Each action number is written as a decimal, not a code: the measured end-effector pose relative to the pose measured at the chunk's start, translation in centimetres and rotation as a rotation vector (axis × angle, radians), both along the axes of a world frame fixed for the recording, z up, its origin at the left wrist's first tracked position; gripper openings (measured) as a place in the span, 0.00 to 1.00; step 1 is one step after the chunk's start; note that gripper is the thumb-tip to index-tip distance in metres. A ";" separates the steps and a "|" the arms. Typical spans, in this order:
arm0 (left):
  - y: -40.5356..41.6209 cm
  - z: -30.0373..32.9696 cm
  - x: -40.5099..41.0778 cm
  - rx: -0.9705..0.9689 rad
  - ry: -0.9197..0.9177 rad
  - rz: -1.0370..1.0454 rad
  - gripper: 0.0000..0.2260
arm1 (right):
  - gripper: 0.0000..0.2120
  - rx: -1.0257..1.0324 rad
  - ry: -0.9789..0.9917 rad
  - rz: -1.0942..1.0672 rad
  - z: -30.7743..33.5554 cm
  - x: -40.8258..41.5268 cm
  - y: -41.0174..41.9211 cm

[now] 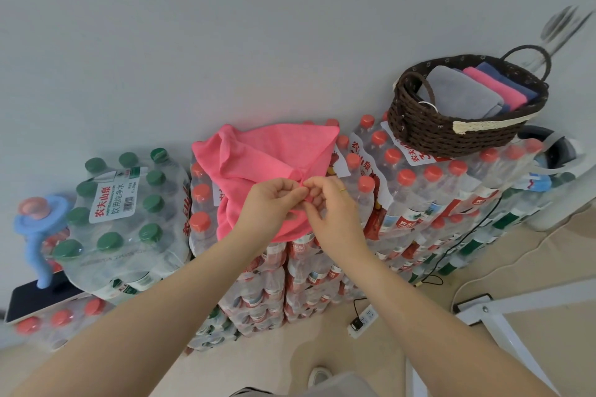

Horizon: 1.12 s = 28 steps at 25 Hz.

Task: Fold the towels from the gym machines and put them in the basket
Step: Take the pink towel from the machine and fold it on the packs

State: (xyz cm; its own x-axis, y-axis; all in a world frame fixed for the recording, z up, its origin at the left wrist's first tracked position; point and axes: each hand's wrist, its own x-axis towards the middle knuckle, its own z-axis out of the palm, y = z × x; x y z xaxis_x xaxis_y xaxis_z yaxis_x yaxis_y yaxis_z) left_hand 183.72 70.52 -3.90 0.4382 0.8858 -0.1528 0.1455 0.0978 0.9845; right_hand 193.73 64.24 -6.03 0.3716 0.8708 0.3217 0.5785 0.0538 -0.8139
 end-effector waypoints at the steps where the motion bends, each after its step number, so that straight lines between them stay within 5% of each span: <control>1: 0.1 0.4 -0.1 0.035 -0.004 -0.005 0.06 | 0.14 0.031 0.032 -0.003 0.2 -0.2 0.0; 8: -1.9 5.0 -0.2 0.152 -0.158 -0.051 0.07 | 0.24 0.139 0.356 -0.094 2.3 -0.6 0.1; 14: -1.7 9.5 -5.2 -0.006 -0.593 -0.140 0.10 | 0.16 -0.042 0.079 -0.232 1.9 0.6 -2.6; 20: -1.1 10.3 -11.1 -0.172 -0.864 0.038 0.10 | 0.07 -0.260 0.174 -0.440 0.7 -1.1 -4.4; 23: -2.2 9.5 -12.8 -0.251 -0.872 0.099 0.12 | 0.06 -0.464 -0.115 -0.541 1.8 -1.5 -5.4; 25: -2.8 9.4 -13.5 -0.281 -0.931 0.122 0.13 | 0.08 -0.444 0.072 -0.556 3.3 -2.0 -6.0; 28: -3.4 10.5 -14.6 -0.385 -1.097 0.121 0.17 | 0.08 -0.059 0.725 -0.506 7.4 -4.0 -6.6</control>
State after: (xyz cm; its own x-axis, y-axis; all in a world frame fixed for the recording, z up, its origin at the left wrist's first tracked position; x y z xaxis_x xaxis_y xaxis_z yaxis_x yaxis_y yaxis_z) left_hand 169.12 67.15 6.64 0.4176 0.9085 -0.0120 -0.7952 0.3719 0.4789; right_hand 189.75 57.60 1.37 0.8117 0.5549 -0.1824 -0.1374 -0.1221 -0.9830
